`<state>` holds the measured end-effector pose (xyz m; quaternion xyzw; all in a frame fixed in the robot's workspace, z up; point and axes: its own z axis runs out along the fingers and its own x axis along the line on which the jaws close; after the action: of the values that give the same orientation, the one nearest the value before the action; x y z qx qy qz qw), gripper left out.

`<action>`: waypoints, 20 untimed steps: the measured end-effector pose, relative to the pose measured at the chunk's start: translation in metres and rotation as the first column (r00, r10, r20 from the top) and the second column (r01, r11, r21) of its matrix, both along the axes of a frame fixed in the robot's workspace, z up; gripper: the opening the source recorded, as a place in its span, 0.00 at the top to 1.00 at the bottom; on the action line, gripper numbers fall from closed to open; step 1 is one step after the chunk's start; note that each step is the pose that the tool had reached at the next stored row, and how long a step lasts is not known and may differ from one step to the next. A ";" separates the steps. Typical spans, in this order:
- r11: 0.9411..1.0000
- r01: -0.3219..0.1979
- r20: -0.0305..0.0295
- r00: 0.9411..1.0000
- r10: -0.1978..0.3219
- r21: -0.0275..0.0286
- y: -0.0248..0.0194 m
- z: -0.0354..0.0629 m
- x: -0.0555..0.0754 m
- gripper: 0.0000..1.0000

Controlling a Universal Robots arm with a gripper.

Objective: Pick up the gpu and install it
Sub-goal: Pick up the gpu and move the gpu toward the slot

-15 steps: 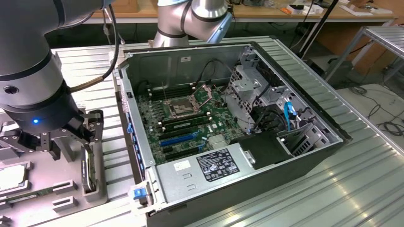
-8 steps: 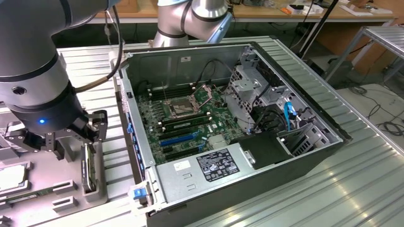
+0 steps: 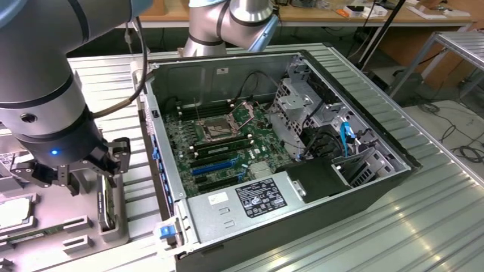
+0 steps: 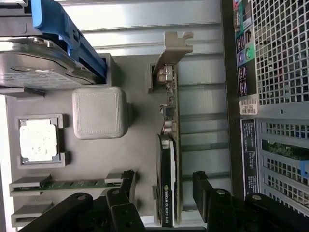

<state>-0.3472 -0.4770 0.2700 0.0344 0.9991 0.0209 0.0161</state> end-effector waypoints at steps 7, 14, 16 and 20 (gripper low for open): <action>1.000 -0.001 0.000 1.000 0.001 0.000 -0.0005 -0.0107 0.000 0.40; 1.000 -0.001 0.000 1.000 0.001 0.000 -0.0006 -0.0164 0.000 0.40; 1.000 -0.001 0.000 1.000 0.001 0.000 -0.0006 -0.0169 0.000 0.40; 1.000 -0.001 0.001 1.000 0.001 0.000 -0.0006 -0.0185 0.000 0.40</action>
<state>-0.3471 -0.4777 0.2515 0.0342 0.9991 0.0210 0.0164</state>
